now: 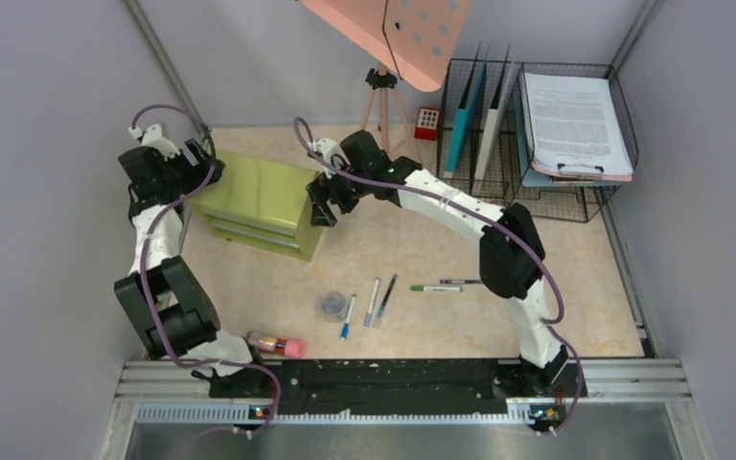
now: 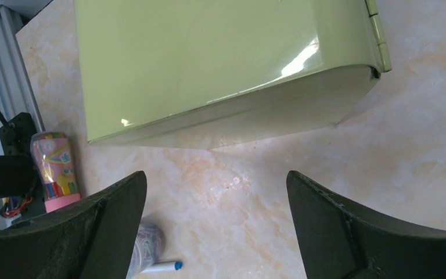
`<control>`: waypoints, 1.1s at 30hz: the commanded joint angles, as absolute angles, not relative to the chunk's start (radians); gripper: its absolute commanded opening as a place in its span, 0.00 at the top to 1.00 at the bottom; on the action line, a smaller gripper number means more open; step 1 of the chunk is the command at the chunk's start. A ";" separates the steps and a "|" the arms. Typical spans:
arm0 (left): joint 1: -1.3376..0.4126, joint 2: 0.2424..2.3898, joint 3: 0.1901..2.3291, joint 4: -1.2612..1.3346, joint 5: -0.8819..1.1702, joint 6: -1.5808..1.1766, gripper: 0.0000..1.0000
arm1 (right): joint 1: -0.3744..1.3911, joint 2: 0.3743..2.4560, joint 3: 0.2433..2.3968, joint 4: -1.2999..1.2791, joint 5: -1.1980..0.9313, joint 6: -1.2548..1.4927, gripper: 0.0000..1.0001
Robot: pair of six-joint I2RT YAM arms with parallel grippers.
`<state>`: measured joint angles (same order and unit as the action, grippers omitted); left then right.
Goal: Organize the desk
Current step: Move the storage box to the center of the board.
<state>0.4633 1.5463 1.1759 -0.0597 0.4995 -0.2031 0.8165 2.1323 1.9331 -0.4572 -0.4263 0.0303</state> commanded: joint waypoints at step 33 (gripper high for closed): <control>0.274 1.153 0.820 -0.368 0.615 -0.129 0.09 | 0.716 1.967 1.780 -0.545 -0.583 0.035 0.15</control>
<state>0.3084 1.1732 0.8696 -0.1837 0.5095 -0.1585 0.7235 1.9411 1.6985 -0.5507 -0.6178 0.0238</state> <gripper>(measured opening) 0.907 0.868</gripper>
